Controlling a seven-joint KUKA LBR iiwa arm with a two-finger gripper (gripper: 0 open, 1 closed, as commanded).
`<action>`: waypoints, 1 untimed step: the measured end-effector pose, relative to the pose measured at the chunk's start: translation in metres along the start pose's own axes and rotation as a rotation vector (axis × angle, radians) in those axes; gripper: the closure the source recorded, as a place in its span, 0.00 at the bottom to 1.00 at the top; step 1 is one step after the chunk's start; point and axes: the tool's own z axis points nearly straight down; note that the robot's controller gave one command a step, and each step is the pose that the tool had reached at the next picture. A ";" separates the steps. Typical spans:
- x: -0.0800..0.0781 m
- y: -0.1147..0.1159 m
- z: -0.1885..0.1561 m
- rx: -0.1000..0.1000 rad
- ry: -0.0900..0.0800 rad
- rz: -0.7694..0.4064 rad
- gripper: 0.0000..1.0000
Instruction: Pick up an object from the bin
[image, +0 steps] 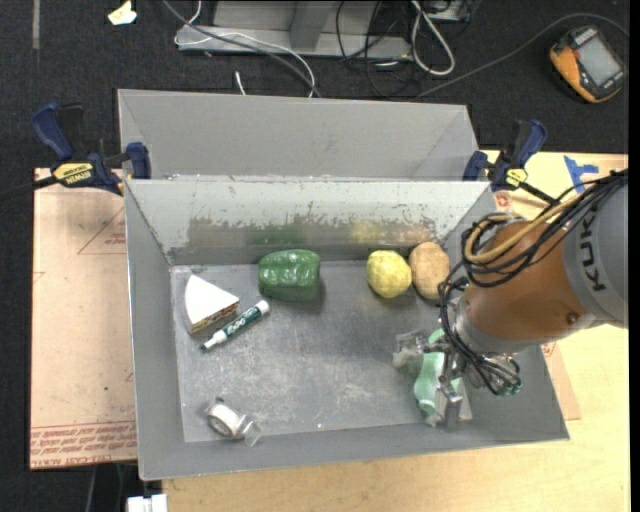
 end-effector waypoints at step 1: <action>0.010 -0.009 -0.046 -0.002 0.001 -0.190 0.00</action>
Offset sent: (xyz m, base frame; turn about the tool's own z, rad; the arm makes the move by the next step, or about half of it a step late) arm 0.0041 -0.0617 0.0184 -0.2047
